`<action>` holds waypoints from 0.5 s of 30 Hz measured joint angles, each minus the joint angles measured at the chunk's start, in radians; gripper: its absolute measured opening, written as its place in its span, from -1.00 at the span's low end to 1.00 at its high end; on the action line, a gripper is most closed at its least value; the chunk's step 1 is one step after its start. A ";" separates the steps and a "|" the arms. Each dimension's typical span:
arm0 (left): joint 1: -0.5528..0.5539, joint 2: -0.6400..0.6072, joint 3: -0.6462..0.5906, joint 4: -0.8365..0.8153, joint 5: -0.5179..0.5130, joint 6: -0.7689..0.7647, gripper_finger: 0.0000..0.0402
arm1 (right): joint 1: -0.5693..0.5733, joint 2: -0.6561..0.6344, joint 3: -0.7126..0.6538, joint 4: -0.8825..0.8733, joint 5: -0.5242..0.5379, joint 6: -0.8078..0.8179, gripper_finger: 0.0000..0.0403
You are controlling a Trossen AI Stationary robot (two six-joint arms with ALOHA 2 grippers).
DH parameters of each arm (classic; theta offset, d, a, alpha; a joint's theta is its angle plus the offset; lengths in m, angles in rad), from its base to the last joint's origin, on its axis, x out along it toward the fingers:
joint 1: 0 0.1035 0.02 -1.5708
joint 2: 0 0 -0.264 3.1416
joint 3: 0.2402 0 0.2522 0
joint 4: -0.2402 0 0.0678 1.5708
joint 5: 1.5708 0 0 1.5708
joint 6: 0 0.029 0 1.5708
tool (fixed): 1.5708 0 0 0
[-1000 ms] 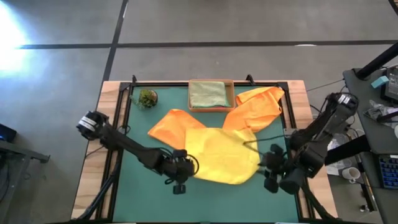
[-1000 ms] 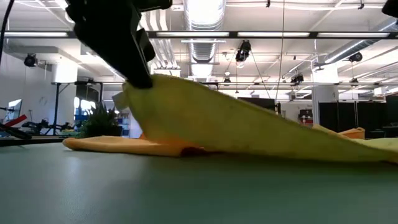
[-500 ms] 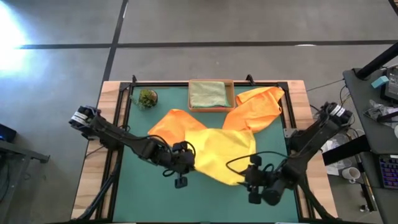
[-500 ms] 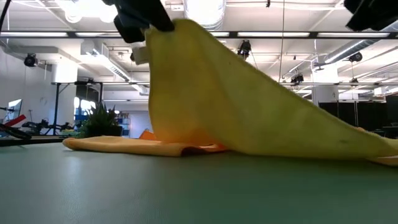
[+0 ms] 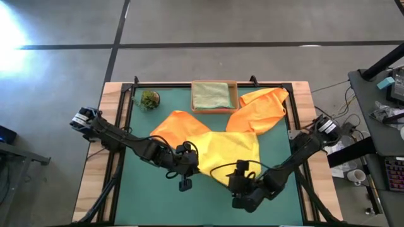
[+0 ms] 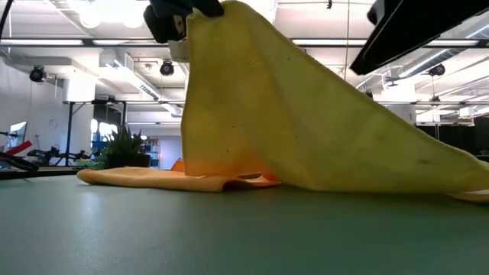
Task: Fold microfiber towels
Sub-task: Fold the yellow microfiber towel
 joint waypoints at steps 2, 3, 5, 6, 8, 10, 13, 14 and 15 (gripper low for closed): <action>0.000 0.000 0.000 0.000 0.000 0.000 -1.00 | -0.010 0.030 0.021 -0.005 -0.001 -0.008 -0.03; 0.000 0.000 0.000 0.000 0.000 -0.001 -1.00 | -0.016 0.043 0.031 -0.002 -0.002 -0.008 -0.03; 0.000 0.000 0.000 0.000 0.000 -0.001 -1.00 | -0.028 0.065 0.044 -0.004 -0.002 0.000 -0.03; 0.000 0.000 0.000 0.000 0.000 -0.001 -1.00 | -0.034 0.071 0.048 -0.005 -0.002 0.000 -0.03; 0.000 0.000 0.000 0.000 0.000 -0.001 -1.00 | -0.045 0.084 0.062 -0.003 -0.001 0.000 -0.03; 0.000 0.000 0.000 0.001 0.000 -0.001 -1.00 | -0.053 0.085 0.068 -0.002 -0.002 0.001 -0.03; 0.000 0.000 0.000 0.002 0.000 -0.001 -1.00 | -0.067 0.096 0.070 -0.001 -0.002 0.013 -0.03; 0.000 0.000 0.000 0.003 0.000 -0.001 -1.00 | -0.070 0.098 0.065 -0.005 -0.002 0.017 -0.03; 0.000 -0.001 0.000 0.004 0.000 -0.001 -1.00 | -0.074 0.104 0.060 -0.015 -0.002 0.027 -0.03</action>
